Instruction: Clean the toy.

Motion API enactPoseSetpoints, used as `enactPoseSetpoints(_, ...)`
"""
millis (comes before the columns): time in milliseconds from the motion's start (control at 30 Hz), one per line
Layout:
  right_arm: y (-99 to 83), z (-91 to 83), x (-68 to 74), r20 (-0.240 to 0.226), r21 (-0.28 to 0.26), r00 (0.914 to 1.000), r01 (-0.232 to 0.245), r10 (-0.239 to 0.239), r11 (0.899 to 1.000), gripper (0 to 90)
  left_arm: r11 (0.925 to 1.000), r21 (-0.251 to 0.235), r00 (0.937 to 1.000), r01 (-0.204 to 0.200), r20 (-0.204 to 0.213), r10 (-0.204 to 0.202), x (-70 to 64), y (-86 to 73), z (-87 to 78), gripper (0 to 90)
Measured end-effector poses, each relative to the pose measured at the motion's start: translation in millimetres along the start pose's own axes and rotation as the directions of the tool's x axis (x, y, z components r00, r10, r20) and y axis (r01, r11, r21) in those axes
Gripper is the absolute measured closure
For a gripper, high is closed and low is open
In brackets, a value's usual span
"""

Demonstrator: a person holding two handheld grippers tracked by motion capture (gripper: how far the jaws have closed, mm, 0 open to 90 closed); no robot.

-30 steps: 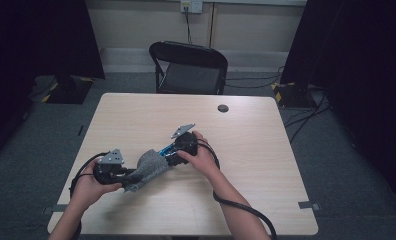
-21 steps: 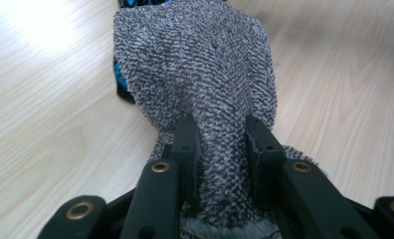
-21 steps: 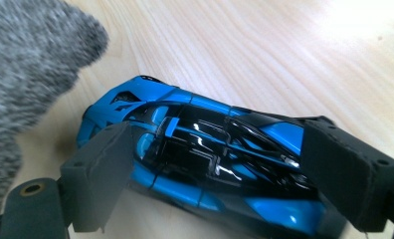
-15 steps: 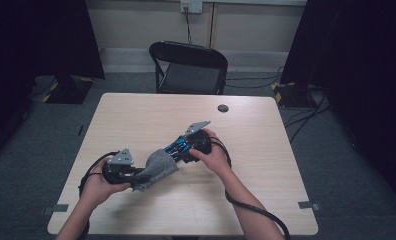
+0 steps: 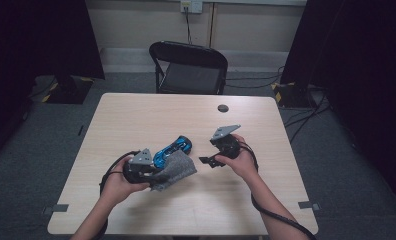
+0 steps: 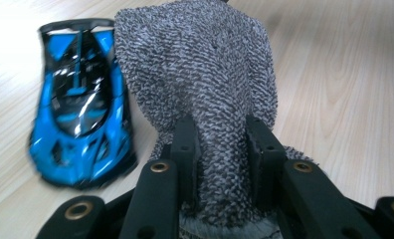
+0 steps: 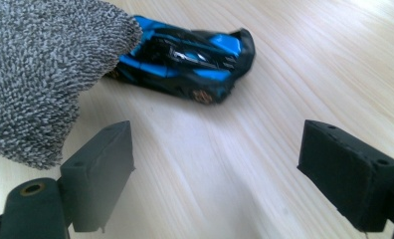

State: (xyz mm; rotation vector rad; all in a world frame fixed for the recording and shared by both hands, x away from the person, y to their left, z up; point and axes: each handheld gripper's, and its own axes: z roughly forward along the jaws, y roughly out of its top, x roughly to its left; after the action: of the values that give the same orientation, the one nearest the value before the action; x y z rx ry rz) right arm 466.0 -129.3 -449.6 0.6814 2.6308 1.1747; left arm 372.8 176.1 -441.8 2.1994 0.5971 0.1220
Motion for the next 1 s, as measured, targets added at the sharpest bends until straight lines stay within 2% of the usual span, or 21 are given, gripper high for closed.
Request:
enactPoseSetpoints(300, -18.1, -20.8, -1.1, -0.003, -0.028, 0.9997, -0.024, 0.023, 0.999, 13.8, 0.9998, 0.010, 0.9997, -0.018, 0.017, 0.018, -5.0, 8.3, 22.5, 69.9)
enactPoseSetpoints(633, -36.7, -37.9, -3.7, 0.008, -0.039, 0.9989, -0.046, 0.046, 0.998, 13.9, 0.9997, 0.020, 0.9996, -0.014, 0.024, 0.014, -5.1, 13.6, 45.9, 69.4)
enactPoseSetpoints(767, -42.6, -44.9, -2.0, 0.005, -0.052, 0.9989, -0.047, 0.047, 0.998, 13.9, 0.9996, 0.020, 0.9990, -0.020, 0.040, 0.019, -6.0, 21.0, 60.0, 69.1)
enactPoseSetpoints(867, -45.8, -50.8, -0.5, 0.007, -0.064, 0.9989, -0.046, 0.047, 0.997, 14.0, 0.9999, 0.011, 0.9991, -0.010, 0.042, 0.009, -7.1, 25.5, 68.1, 68.8)
enactPoseSetpoints(1000, -50.3, -57.4, 0.3, 0.011, -0.071, 0.9988, -0.046, 0.047, 0.996, 14.1, 0.9997, 0.021, 0.9992, -0.013, 0.039, 0.012, -9.0, 36.2, 89.6, 68.2)
